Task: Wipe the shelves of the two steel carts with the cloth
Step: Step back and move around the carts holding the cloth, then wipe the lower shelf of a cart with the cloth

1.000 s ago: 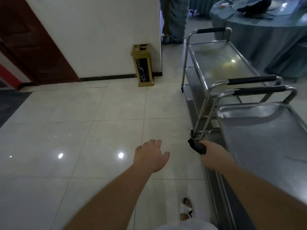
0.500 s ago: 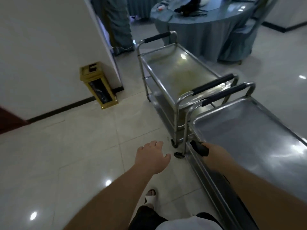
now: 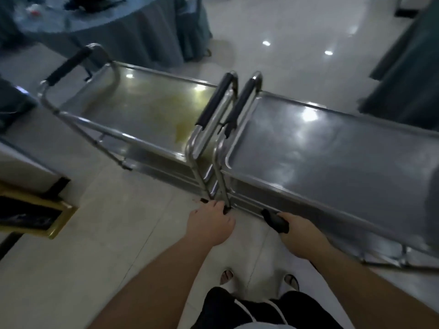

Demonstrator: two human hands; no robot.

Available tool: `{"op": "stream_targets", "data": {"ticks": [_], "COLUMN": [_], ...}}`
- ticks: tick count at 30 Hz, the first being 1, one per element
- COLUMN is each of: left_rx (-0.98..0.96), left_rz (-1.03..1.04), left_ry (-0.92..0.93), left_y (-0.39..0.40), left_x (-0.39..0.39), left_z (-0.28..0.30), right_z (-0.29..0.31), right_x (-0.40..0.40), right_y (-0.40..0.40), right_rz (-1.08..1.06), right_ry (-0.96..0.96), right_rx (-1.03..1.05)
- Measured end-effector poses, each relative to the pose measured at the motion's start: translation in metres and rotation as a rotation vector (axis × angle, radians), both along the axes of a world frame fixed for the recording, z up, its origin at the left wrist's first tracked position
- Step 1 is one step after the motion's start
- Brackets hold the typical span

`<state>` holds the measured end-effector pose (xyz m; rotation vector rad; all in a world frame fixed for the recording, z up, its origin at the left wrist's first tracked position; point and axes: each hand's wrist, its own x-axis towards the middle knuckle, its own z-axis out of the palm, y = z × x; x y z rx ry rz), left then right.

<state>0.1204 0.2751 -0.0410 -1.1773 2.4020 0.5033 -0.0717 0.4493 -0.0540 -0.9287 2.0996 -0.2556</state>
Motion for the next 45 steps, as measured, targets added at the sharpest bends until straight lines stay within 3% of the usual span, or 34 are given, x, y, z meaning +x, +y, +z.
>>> {"op": "stream_targets", "data": {"ticks": [7,14,20,28,37,45], "left_rx": [0.028,0.041,0.075,0.097,0.018,-0.072], "left_rz": [-0.234,-0.192,-0.276,-0.465,-0.5,-0.659], "left_ry": [-0.067,-0.109,-0.181,-0.196,-0.055,0.032], "left_y": [0.024,0.048,0.057,0.034,0.013,-0.024], "left_x": [-0.031,-0.041,-0.043,-0.076,-0.109,-0.149], "left_z": [-0.028,-0.077,-0.159,-0.314,-0.461,-0.58], "right_z": [-0.024,-0.089,-0.175,-0.329,-0.457,-0.57], "right_x": [-0.003,-0.019,-0.027,-0.032,-0.051,-0.078], "right_y": [0.059,0.077,0.087,0.072,0.059,0.017], "right_rz": [-0.188,-0.187,-0.225,-0.289,-0.206,-0.122], "right_ry": [0.012,-0.054,-0.118,-0.186,0.082,0.29], "right_rx": [0.037,0.027,0.107,0.18,0.069,0.011]}}
